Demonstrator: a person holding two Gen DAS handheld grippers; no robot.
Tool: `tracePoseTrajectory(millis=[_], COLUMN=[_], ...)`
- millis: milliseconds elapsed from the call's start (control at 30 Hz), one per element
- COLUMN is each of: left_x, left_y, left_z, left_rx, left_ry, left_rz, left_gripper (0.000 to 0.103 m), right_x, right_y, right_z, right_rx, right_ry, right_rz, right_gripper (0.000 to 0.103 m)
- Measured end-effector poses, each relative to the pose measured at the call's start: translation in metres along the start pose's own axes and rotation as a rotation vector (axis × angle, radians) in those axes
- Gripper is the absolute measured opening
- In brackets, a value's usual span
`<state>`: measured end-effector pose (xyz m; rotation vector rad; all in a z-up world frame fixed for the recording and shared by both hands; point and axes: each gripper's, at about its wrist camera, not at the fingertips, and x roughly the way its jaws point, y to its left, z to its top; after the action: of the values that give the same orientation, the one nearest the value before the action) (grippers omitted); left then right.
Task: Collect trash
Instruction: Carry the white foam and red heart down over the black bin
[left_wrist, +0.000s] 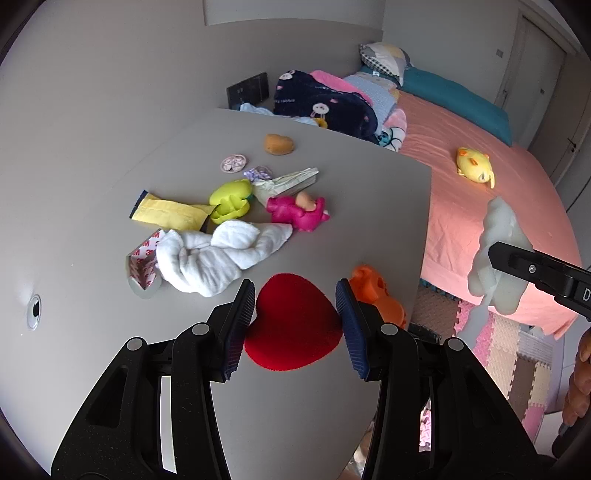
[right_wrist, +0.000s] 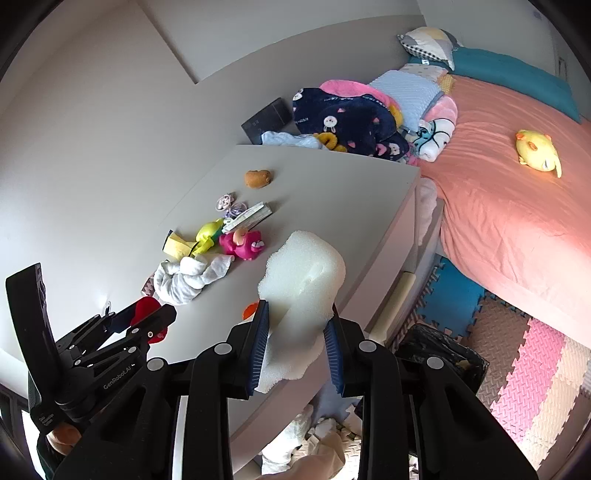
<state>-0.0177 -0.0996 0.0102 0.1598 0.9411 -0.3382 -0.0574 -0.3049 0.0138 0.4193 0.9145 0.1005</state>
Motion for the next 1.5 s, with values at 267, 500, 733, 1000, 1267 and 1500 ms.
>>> tracePoseTrajectory(millis=[267, 500, 733, 1000, 1267, 1500], left_x=[0.001, 0.009, 0.016, 0.021, 0.028, 0.040], left_y=[-0.045, -0.093, -0.131, -0.167, -0.199, -0.213], left_z=[0.008, 0.010, 0.010, 0.007, 0.003, -0.002], left_rx=[0.077, 0.153, 0.222, 0.297, 0.369, 0.407], left_ry=[-0.001, 0.014, 0.029, 0.045, 0.069, 0.126], left_rz=[-0.063, -0.125, -0.176, -0.238, -0.294, -0.304], left_gripper=[0.045, 0.045, 0.045, 0.045, 0.046, 0.095], right_x=[-0.020, -0.039, -0.058, -0.075, -0.089, -0.087], right_y=[-0.036, -0.073, -0.105, -0.131, -0.154, -0.165], right_z=[-0.004, -0.015, -0.029, -0.042, -0.055, -0.059], right_rx=[0.049, 0.099, 0.153, 0.209, 0.258, 0.284], right_ry=[-0.019, -0.033, -0.044, -0.062, -0.060, -0.036], right_rz=[-0.043, -0.095, -0.147, -0.197, -0.245, -0.270], right_gripper=[0.032, 0.032, 0.032, 0.033, 0.033, 0.053])
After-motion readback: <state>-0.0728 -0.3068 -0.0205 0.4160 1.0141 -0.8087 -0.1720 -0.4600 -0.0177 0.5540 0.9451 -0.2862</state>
